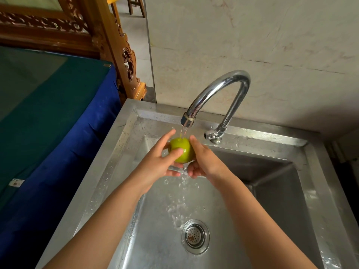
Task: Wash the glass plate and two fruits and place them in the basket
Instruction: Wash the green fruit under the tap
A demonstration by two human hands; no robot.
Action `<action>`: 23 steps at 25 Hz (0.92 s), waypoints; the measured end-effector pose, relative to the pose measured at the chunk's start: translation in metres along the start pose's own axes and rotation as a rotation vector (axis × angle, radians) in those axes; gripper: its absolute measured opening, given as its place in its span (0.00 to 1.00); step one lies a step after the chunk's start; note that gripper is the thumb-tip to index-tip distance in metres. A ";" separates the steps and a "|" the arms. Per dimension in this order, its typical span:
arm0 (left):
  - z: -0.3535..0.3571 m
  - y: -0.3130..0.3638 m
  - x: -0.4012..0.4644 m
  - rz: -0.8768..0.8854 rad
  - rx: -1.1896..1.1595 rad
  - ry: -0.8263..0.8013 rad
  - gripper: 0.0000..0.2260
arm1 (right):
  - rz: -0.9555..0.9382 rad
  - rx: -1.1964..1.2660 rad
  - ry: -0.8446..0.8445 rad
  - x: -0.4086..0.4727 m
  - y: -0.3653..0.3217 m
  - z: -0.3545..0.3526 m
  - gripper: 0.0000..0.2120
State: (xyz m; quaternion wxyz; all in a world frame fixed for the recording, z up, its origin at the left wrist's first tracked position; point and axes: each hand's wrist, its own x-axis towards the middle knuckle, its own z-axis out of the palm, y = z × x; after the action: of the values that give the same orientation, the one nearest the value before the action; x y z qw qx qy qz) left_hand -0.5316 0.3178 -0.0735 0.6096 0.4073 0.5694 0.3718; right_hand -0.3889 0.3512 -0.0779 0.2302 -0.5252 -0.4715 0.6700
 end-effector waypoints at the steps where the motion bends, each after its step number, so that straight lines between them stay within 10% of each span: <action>1: -0.002 0.000 -0.001 -0.015 -0.056 0.011 0.20 | 0.022 0.089 -0.052 -0.001 0.001 -0.002 0.16; 10: -0.004 -0.010 0.005 -0.250 -0.386 0.050 0.13 | -0.024 -0.015 0.037 0.000 0.019 -0.013 0.08; 16: 0.004 -0.007 0.009 -0.288 -0.650 0.103 0.09 | 0.091 0.044 0.632 0.028 0.018 -0.042 0.16; 23: 0.005 -0.007 0.007 -0.277 -0.664 0.084 0.07 | 0.143 0.050 0.719 0.050 0.010 -0.059 0.22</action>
State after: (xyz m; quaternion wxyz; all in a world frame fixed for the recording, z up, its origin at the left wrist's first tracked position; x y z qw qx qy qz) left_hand -0.5259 0.3212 -0.0825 0.7293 0.0904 0.4921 0.4667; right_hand -0.3500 0.4099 -0.1111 0.3465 -0.7531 -0.3061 0.4680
